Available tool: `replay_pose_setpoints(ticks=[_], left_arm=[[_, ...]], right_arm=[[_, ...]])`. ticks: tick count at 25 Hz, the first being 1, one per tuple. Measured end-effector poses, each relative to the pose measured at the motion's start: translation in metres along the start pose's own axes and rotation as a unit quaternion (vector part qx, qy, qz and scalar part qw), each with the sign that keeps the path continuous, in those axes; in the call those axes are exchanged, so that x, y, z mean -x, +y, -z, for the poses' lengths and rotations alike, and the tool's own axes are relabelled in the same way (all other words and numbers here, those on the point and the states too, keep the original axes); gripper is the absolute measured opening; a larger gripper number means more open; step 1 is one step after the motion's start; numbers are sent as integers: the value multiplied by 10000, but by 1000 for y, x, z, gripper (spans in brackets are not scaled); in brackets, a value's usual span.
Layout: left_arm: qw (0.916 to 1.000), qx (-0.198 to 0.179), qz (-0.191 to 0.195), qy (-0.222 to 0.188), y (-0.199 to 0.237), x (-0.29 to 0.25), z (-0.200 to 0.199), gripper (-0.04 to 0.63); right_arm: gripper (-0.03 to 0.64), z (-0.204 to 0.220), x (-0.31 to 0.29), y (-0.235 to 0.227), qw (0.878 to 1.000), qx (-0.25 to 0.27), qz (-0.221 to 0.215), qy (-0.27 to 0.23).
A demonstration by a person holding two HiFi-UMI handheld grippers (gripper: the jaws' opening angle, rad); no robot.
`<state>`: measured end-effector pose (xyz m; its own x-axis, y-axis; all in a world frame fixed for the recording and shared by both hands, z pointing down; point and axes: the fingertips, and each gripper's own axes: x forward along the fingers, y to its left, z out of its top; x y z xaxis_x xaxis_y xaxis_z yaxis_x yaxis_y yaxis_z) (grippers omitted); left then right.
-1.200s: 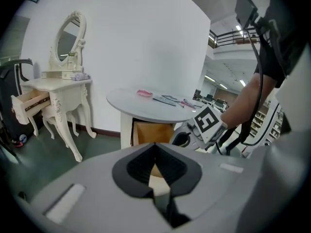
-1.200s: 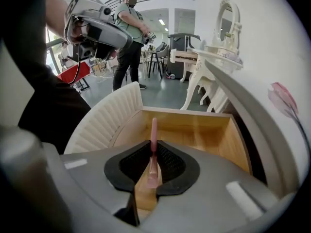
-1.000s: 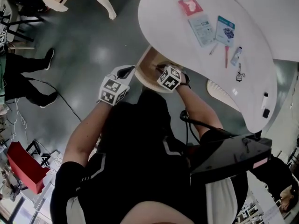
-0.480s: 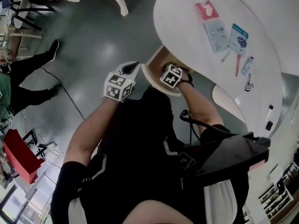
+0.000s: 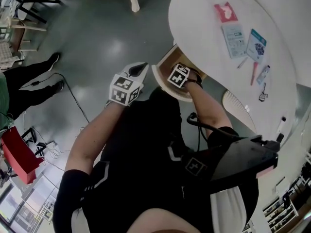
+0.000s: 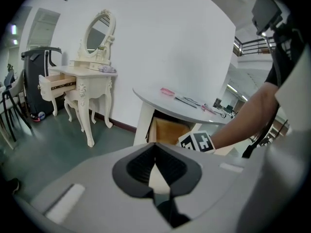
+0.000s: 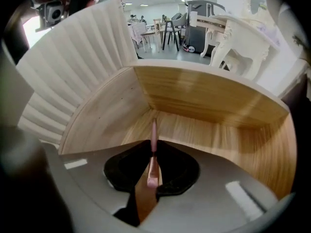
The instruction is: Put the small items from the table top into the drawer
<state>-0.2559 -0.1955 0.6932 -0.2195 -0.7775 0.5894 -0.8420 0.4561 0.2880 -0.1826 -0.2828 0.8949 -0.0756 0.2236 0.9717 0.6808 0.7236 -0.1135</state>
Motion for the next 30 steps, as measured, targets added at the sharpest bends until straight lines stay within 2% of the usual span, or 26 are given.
replay_pose_setpoints(ticks=[2,6,14,20,24,30], left_arm=[[10000,-74,34,-17,-1,1,0,0],[9999,58,24,-94,1,9,-1,0],[9998,179,-13,-100,4,23,5,0],[9997,195,8,-110,1,38,0,0],[9997,195,47,-146,0,51,-14,0],[9994,91,68,-320,2,72,-40,0]], right_arm=[[49,3,-4,-1,9999,12,-18,112],[49,9,-10,-2,9997,-81,-23,220],[51,9,-12,-6,9996,-204,-83,158],[124,9,-4,2,9994,-289,-70,189],[113,1,21,2,9997,-180,170,50],[50,-8,62,16,9995,-229,183,-88]])
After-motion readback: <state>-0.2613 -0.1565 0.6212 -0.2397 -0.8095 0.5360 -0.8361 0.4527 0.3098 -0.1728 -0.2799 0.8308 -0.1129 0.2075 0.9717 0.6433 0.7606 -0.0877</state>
